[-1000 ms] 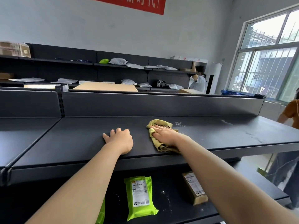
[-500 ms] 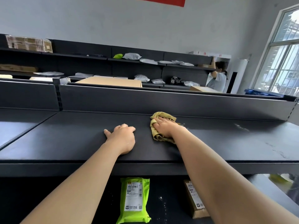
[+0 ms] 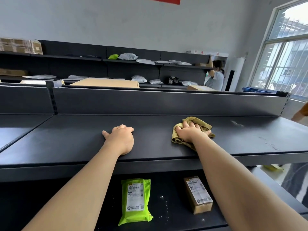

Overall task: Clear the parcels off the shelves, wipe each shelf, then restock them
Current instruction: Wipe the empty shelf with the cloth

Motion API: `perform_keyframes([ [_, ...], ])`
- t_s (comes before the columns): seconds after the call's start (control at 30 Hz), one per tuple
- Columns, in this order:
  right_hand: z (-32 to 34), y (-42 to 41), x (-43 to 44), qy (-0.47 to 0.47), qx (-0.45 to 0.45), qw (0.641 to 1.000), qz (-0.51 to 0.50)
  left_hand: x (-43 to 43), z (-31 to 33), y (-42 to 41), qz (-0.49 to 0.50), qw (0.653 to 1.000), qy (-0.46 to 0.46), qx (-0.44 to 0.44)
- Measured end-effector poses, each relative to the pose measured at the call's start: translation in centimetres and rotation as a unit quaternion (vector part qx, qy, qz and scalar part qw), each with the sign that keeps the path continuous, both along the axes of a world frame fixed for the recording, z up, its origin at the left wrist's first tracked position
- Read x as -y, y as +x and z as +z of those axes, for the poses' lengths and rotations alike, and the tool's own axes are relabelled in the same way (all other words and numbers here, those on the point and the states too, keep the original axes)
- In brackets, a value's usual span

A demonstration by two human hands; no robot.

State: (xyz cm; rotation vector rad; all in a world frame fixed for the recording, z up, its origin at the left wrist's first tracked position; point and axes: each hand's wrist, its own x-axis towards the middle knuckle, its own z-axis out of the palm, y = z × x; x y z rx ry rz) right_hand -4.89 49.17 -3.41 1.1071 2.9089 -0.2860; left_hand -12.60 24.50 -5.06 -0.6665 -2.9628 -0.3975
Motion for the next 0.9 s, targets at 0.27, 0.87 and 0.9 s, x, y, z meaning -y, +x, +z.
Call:
perform_keyframes([
  [0.27,0.0,2.1,4.9,0.007,0.01,1.0,-0.004,0.3,0.4,0.7,-0.01,1.0,0.029,-0.002],
  [0.87,-1.1,7.5,2.4,0.044,-0.092,0.989,0.107,-1.2,1.7,2.7,-0.114,0.99,0.063,-0.054],
  [0.9,-1.0,7.9,1.5,0.043,-0.093,0.99,0.101,-1.9,1.7,3.1,-0.115,0.99,0.063,-0.052],
])
